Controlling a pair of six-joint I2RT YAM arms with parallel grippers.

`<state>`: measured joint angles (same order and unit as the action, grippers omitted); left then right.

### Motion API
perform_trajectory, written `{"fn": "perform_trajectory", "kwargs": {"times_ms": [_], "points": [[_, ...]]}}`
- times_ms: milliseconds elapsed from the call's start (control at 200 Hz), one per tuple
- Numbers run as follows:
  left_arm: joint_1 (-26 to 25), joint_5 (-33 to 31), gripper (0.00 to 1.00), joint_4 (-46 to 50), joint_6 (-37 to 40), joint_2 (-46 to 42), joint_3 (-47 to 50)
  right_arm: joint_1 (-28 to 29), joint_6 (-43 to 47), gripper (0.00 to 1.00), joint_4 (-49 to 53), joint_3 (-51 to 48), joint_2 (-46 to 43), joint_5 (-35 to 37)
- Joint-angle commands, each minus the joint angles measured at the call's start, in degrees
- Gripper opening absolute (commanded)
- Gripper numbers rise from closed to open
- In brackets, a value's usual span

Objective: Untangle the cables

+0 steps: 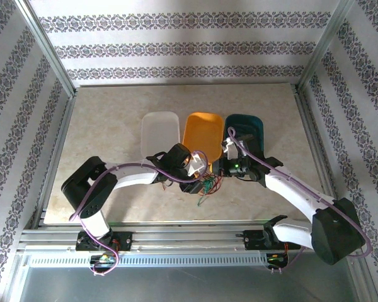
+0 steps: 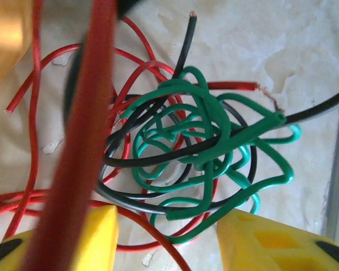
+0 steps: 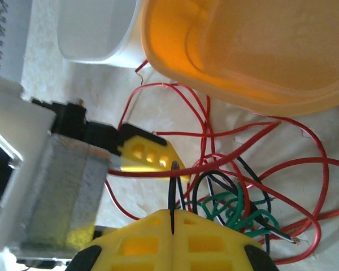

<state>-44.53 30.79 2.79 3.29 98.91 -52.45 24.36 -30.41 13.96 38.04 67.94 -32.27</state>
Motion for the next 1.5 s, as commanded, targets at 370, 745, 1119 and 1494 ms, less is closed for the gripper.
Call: {"fn": "perform_trajectory", "kwargs": {"times_ms": [370,745,1119,1494], "points": [[1.9,0.5,0.0,-15.2,-7.0,-1.0,7.5,-8.3,-9.7,0.0,-5.8,-5.0,-10.5,-0.1],[3.7,-1.3,0.0,-11.1,-9.7,-9.3,13.6,-17.1,-11.8,0.0,-1.7,-3.8,-24.4,13.0],[3.7,-9.7,0.0,-8.8,-12.0,-16.3,17.0,-18.2,-10.7,0.0,8.9,0.3,-30.4,33.4],[3.7,-14.3,0.0,-7.4,-14.7,-26.3,21.9,-18.3,-11.3,0.0,16.7,1.3,-29.8,43.6]]}}
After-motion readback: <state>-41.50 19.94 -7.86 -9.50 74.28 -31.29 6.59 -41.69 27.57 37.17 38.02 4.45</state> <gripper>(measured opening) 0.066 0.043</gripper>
